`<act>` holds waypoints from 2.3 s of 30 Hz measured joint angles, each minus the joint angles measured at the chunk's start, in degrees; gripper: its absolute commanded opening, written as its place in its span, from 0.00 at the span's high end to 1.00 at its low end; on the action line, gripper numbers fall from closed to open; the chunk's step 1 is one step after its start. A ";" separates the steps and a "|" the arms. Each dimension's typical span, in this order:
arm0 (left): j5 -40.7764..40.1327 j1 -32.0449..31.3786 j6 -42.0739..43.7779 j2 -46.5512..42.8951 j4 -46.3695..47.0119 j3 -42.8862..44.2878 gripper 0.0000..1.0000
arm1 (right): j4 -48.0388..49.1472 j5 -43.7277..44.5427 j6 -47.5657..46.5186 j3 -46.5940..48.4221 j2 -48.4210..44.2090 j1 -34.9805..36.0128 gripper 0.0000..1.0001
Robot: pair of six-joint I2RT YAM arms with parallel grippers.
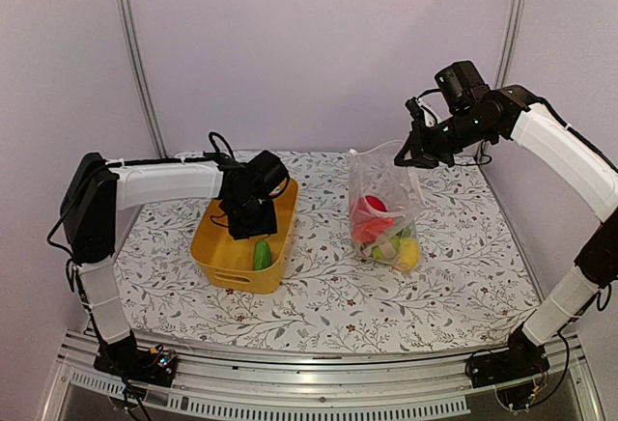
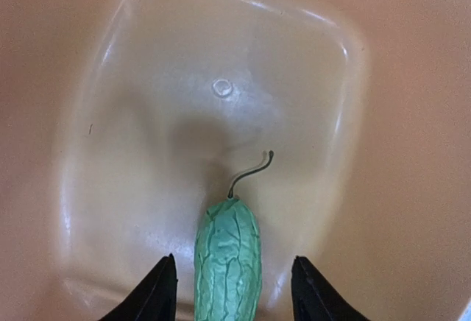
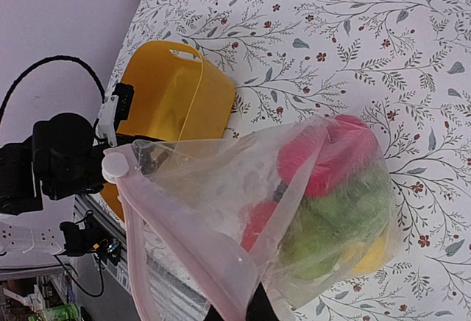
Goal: Place the food in the zip-top bag and seal the zipper
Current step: Pick up the fake vegetable from the bin, then place the fake vegetable in the zipper food storage bag.
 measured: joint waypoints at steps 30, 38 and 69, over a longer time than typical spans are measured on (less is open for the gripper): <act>3.39 3.06 8.09 5.75 -1.09 -0.31 0.80 | 0.02 1.22 1.60 0.00 0.00 0.04 1.00; -0.11 4.17 12.48 2.08 -2.43 9.53 0.83 | 0.00 1.51 1.81 0.02 0.00 0.33 1.00; 42.27 -6.69 33.20 -1.95 58.23 17.86 0.81 | -1.27 0.24 2.56 3.61 2.64 1.81 1.00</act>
